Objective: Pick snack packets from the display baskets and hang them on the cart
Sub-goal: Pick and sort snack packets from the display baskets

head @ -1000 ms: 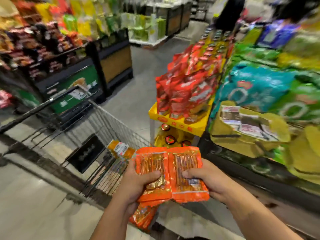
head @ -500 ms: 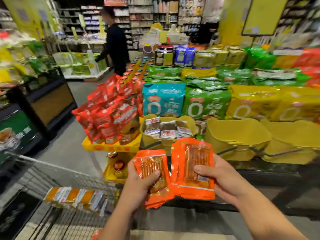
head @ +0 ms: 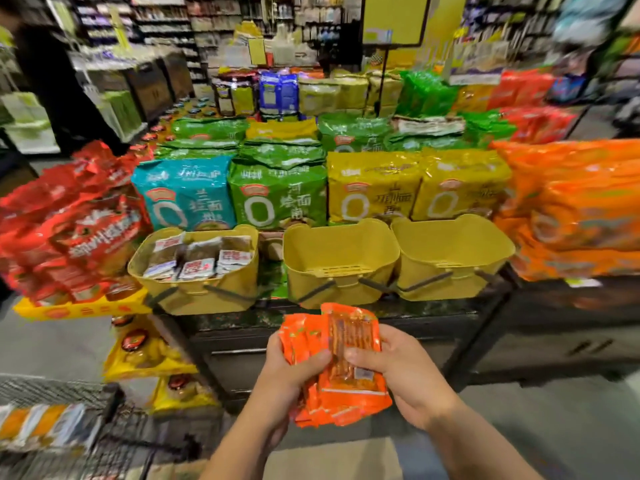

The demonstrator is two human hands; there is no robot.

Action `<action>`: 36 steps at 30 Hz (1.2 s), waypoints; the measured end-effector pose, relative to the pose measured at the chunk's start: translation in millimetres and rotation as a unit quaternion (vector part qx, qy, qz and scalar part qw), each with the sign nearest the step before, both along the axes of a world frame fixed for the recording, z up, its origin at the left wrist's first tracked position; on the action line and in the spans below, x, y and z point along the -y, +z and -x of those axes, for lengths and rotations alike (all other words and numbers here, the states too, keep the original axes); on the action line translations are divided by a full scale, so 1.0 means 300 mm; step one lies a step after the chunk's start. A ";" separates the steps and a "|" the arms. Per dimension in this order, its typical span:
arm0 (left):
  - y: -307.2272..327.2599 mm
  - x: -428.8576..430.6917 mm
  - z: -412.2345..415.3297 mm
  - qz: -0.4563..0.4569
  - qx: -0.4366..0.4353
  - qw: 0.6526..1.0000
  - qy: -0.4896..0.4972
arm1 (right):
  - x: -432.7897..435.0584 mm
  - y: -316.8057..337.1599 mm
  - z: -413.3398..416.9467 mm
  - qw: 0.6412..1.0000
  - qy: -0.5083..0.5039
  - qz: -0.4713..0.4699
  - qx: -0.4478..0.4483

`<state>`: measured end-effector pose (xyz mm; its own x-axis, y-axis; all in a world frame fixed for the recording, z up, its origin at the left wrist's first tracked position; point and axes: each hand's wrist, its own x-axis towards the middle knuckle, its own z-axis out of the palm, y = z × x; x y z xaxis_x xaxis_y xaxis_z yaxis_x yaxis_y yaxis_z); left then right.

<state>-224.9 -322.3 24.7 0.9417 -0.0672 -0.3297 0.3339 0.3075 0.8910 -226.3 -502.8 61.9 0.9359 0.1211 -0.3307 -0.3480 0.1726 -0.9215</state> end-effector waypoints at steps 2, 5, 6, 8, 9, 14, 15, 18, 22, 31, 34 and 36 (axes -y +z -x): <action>0.014 0.037 -0.018 0.009 -0.002 1.000 0.008 | 0.061 -0.006 -0.030 0.999 -0.003 -0.032 -0.016; 0.039 0.052 -0.057 0.011 -0.008 1.000 0.024 | 0.095 -0.008 -0.076 0.996 -0.010 -0.079 -0.030; 0.046 0.050 -0.068 0.013 -0.008 1.000 0.023 | 0.097 -0.008 -0.088 0.995 -0.011 -0.092 -0.033; 0.056 0.031 -0.099 0.015 -0.013 1.000 0.022 | 0.095 -0.009 -0.117 0.992 -0.016 -0.120 -0.043; 0.056 0.019 -0.125 0.018 -0.016 1.000 0.017 | 0.096 -0.011 -0.138 0.990 -0.023 -0.130 -0.045; 0.074 0.018 -0.269 0.015 0.001 1.000 -0.015 | 0.082 0.008 -0.264 0.989 -0.045 -0.135 -0.045; 0.078 0.021 -0.299 0.017 0.004 1.000 -0.016 | 0.073 0.017 -0.293 0.989 -0.049 -0.133 -0.042; 0.092 -0.003 -0.407 0.034 0.005 0.999 -0.019 | 0.041 0.038 -0.398 0.988 -0.059 -0.144 -0.020; 0.132 -0.075 -0.599 0.040 0.030 0.999 -0.006 | -0.016 0.089 -0.566 0.994 -0.061 -0.092 0.006; 0.117 -0.229 -0.876 0.042 0.028 0.999 -0.007 | -0.142 0.045 -0.812 0.995 -0.038 -0.082 0.050; 0.090 -0.239 -0.921 0.027 0.022 0.999 0.015 | -0.181 0.005 -0.855 0.996 -0.020 -0.062 0.055; 0.095 -0.228 -0.930 0.016 0.018 0.999 0.028 | -0.191 0.002 -0.871 0.998 -0.020 -0.045 0.047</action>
<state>53.9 -253.9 53.2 0.9552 -0.0248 -0.2948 0.2843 0.3532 0.8913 35.1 -445.5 62.4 0.9669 0.1080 -0.2313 -0.2523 0.2676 -0.9299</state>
